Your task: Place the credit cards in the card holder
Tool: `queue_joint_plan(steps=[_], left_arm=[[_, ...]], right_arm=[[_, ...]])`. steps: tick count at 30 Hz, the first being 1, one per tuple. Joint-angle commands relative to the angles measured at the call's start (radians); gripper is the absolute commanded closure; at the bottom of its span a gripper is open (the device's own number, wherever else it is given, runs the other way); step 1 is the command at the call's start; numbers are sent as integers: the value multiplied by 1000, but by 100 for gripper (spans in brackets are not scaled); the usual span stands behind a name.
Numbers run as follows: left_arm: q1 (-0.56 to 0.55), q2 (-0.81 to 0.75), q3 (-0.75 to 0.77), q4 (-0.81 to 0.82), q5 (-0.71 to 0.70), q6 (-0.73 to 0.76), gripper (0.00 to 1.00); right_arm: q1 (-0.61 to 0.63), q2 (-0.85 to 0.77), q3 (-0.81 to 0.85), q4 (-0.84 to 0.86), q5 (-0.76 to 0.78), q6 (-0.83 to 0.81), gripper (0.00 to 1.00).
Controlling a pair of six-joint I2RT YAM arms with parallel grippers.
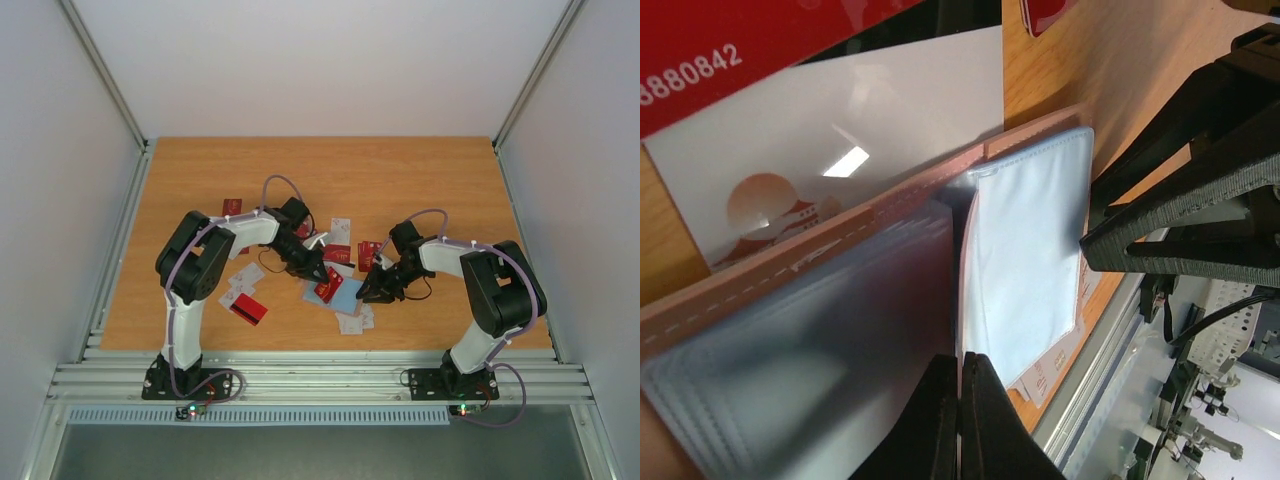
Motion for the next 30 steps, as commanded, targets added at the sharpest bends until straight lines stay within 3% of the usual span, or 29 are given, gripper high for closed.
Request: queue_joint_plan(steps=[1,18,27,30], left_arm=[[-8,28,-10,59,23,-21,100],[-9,7,-30,48,126,13,100],[-9,-34,-37,42,90,14,100],[-9,-44,-27,25,14,4,100]], right_arm=[[6,29,2,17,43,-11,77],[8,39,4,41,41,10,77],[10,55,13,49,40,14,77],[9,68,18,51,40,10,77]])
